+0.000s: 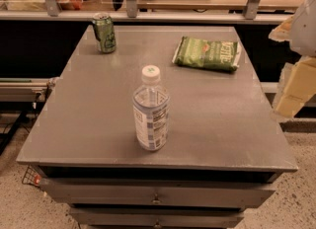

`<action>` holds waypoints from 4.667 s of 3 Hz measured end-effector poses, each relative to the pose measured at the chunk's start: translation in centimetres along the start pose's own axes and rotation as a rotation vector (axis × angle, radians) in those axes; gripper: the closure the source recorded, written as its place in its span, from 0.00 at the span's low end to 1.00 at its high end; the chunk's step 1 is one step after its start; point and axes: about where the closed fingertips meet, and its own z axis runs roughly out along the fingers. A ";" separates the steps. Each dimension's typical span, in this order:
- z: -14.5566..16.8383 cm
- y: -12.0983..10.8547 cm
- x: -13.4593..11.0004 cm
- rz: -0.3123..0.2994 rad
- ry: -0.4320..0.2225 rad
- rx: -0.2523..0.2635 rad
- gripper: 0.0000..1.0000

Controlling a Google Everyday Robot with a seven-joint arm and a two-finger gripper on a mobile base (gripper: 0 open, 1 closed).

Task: Pick green can

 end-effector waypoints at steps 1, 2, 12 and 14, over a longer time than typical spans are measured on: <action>0.0 0.0 0.0 0.000 0.000 0.000 0.00; 0.8 -1.9 -0.7 -0.019 -0.047 0.003 0.00; 19.6 -19.5 -38.1 0.235 -0.993 0.003 0.00; 23.7 -20.9 -40.8 0.355 -0.982 0.019 0.15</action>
Offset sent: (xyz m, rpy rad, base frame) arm 0.0971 0.0071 -0.0074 0.1734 -0.0619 0.1331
